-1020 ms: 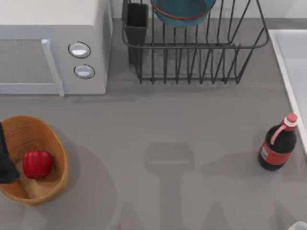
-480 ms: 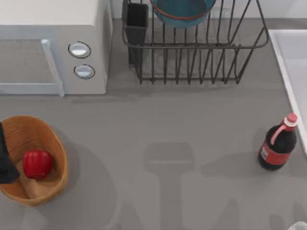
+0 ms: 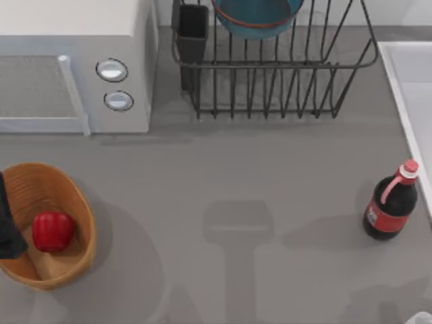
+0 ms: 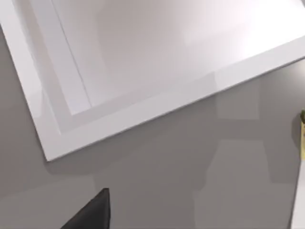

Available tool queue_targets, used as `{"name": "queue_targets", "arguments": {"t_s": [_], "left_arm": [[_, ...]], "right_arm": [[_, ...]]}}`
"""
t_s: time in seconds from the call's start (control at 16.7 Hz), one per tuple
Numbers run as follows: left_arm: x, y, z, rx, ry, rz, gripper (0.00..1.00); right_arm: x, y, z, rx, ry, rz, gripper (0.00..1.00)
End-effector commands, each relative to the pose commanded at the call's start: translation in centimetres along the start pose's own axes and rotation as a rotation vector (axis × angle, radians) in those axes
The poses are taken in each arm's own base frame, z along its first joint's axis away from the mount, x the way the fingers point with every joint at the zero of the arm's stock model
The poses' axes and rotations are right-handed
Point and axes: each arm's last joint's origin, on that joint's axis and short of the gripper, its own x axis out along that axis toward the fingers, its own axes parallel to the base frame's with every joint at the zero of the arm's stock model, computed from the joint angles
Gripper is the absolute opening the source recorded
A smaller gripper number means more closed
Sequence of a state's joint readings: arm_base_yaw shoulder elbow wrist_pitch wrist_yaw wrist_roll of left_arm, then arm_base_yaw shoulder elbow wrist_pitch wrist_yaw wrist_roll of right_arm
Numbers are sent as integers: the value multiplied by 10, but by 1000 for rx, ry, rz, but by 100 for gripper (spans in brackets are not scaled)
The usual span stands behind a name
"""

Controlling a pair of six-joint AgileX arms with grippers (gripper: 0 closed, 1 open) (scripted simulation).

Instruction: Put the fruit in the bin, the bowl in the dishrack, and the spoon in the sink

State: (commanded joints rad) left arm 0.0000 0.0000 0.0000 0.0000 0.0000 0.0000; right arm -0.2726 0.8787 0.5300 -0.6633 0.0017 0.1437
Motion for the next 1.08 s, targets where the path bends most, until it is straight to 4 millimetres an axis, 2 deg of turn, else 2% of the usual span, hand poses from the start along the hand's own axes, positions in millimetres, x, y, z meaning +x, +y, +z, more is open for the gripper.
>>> {"name": "queue_targets", "arguments": {"t_s": [0.18,0.42,0.6,0.9,1.08], "left_arm": [[0,0,0,0,0,0,100],[0,0,0,0,0,0,100],[0,0,0,0,0,0,100],[0,0,0,0,0,0,100],[0,0,0,0,0,0,100]], "right_arm": [[17,-10,19,103,269,-75,100],[25,-25,43,225,477,-140,100],[27,-31,50,267,533,-158,100],[28,-30,50,262,531,-156,100],[43,-32,43,266,535,-158,100]]}}
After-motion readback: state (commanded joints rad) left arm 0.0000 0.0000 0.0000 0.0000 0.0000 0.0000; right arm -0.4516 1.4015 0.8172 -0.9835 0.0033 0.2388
